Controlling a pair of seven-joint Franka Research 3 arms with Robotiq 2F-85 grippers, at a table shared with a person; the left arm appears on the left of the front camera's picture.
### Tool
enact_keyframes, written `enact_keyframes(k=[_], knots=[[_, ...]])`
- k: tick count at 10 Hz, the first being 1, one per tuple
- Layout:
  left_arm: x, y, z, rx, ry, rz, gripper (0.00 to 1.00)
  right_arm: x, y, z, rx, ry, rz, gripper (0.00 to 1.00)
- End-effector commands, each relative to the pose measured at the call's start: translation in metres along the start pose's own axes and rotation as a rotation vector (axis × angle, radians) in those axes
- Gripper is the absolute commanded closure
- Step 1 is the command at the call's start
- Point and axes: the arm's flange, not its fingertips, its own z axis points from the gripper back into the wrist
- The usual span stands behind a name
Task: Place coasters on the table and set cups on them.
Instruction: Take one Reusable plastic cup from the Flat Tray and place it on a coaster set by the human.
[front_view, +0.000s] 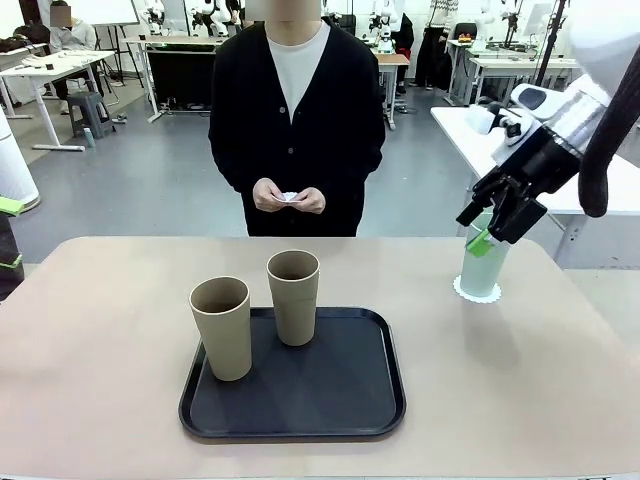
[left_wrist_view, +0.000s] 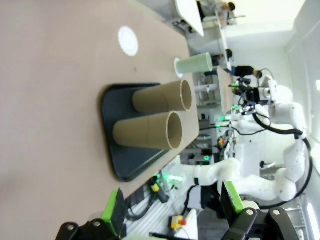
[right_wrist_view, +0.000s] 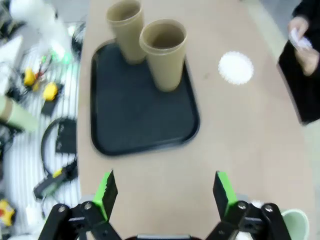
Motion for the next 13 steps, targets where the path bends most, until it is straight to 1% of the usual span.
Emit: enact_keyframes(k=[1,2,3,5,7,8,13], knots=[[0.000,-0.001,0.001,-0.011,-0.004,-0.007,0.00,-0.020,-0.021,-0.024,-0.041,-0.356,0.004,0.00],[0.000,-0.001,0.001,-0.011,-0.004,-0.007,0.00,-0.027,-0.030,-0.043,-0.044,-0.434,-0.006,0.00],[0.000,-0.001,0.001,-0.011,-0.004,-0.007,0.00,-0.035,-0.033,-0.060,-0.033,-0.453,0.022,0.00],[0.000,-0.001,0.001,-0.011,-0.004,-0.007,0.00,-0.044,-0.038,-0.095,0.005,-0.463,0.055,0.00],[0.000,-0.001,0.001,-0.011,-0.004,-0.007,0.00,-0.049,-0.040,-0.127,0.081,-0.460,0.137,0.00],[0.000,-0.001,0.001,-0.011,-0.004,-0.007,0.00,-0.050,-0.041,-0.142,0.094,-0.468,0.164,0.00],[0.000,-0.001,0.001,-0.011,-0.004,-0.007,0.00,-0.054,-0.055,-0.202,0.098,-0.516,0.145,0.00]])
